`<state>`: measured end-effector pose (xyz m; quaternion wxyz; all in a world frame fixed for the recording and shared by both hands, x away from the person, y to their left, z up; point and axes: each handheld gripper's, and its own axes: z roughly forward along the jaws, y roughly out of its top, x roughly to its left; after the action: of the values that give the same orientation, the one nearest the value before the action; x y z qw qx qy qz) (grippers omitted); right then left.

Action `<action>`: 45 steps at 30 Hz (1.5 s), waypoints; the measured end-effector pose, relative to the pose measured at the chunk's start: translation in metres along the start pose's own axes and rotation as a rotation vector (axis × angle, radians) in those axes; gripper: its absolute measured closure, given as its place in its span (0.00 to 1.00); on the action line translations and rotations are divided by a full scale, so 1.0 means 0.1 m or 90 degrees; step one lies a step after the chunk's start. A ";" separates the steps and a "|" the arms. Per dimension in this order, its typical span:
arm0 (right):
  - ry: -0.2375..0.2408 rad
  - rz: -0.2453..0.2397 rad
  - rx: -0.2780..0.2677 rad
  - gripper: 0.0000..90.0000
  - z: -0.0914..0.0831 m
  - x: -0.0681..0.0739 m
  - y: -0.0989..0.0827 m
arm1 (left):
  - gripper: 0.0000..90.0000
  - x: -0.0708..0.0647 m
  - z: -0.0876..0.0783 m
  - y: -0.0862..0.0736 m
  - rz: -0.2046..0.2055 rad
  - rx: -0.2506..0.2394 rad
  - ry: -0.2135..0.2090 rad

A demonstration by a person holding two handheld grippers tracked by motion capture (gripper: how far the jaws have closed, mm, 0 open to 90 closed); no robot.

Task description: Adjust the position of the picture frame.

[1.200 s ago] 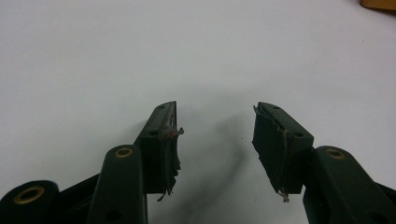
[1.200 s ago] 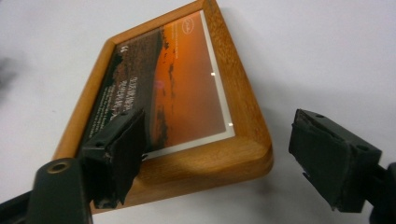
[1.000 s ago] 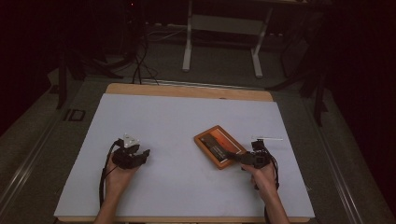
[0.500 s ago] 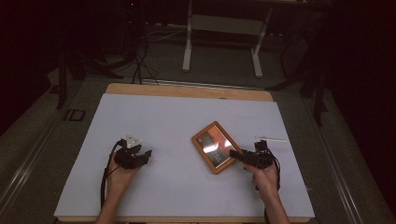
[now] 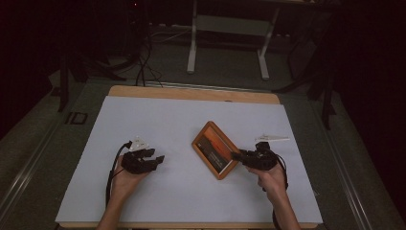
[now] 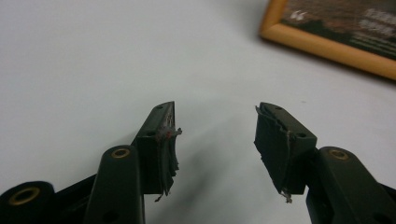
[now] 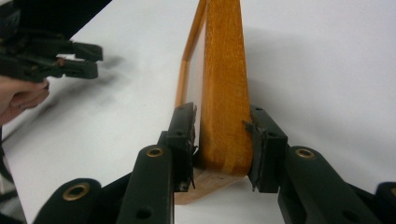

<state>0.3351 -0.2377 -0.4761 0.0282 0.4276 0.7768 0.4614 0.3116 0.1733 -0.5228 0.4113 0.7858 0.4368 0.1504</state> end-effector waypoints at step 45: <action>0.148 -0.313 0.040 0.77 -0.07 0.27 0.02 | 0.53 -0.49 0.35 0.60 0.236 -0.011 -0.206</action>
<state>0.3165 -0.2238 -0.4605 0.0364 0.1712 0.8691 0.4627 0.3381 0.0990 -0.4918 0.4476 0.8629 0.2125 0.0994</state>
